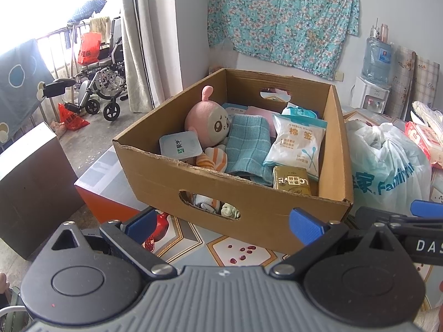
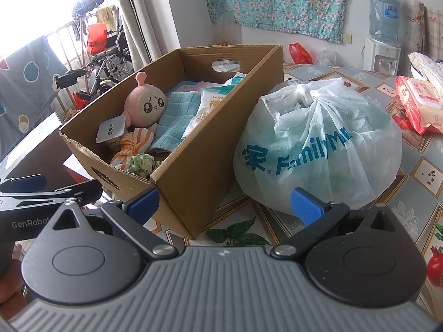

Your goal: Organize soft objects

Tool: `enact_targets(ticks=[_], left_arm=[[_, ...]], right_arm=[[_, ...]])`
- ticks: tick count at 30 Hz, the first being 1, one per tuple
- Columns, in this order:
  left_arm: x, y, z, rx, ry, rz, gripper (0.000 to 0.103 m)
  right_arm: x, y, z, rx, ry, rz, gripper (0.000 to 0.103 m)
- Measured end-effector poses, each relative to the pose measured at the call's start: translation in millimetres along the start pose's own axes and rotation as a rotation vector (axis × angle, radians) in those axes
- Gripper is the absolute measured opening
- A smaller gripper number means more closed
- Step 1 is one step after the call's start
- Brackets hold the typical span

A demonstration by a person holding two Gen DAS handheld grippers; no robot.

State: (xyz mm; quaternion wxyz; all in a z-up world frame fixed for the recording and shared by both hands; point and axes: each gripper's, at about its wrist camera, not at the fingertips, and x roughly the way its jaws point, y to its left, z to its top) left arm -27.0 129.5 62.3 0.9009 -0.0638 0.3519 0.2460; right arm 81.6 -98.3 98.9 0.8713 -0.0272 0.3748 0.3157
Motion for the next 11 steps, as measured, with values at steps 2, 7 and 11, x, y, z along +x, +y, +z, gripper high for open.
enact_targets(ticks=[2,7,11], left_arm=[[0.1,1.8,-0.4,0.000,0.000,0.000,0.102],[0.4,2.4,-0.5,0.000,0.002,0.001,0.102],[1.2,5.4,-1.5,-0.002,0.004,0.000,0.102]], right_arm=[[0.2,0.1,0.0,0.001,0.000,0.001,0.102],[0.2,-0.3,-0.2,0.002,0.002,0.002,0.102],[0.0,-0.1,-0.3,0.003,0.002,0.002,0.102]])
